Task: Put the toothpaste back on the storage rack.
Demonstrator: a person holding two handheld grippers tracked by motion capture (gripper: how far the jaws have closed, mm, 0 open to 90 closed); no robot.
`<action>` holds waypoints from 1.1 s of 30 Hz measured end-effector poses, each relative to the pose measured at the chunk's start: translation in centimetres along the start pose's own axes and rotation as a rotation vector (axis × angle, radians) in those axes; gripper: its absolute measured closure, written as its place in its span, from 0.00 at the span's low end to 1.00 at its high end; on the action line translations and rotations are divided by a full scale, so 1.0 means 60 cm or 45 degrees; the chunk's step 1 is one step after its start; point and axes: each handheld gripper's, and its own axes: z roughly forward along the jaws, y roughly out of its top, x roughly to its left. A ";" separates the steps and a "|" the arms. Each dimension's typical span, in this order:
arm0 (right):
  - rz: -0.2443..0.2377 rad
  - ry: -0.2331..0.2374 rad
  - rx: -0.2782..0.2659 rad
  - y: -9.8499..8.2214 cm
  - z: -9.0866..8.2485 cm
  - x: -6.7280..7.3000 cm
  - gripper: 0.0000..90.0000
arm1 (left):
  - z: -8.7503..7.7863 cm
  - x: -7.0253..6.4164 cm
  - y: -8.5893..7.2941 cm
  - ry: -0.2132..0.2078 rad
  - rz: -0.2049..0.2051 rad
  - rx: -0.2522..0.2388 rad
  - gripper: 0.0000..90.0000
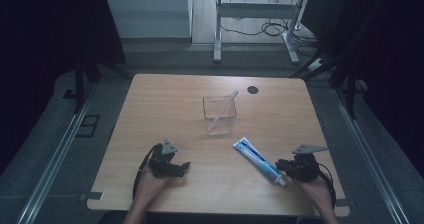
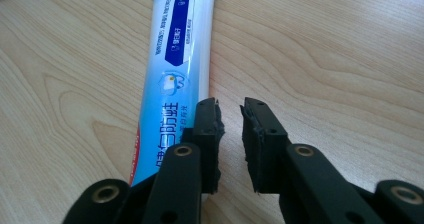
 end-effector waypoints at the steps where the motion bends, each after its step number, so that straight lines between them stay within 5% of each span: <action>1: 0.002 0.000 0.001 0.001 -0.001 0.000 0.82 | 0.000 0.000 0.000 0.000 0.001 0.000 0.15; 16: -0.027 0.036 0.067 0.026 -0.015 0.016 0.73 | 0.000 0.000 0.000 0.000 0.000 0.000 0.15; 33: -0.074 0.066 0.201 0.061 0.021 0.042 0.55 | 0.000 0.000 0.000 0.000 0.001 0.001 0.15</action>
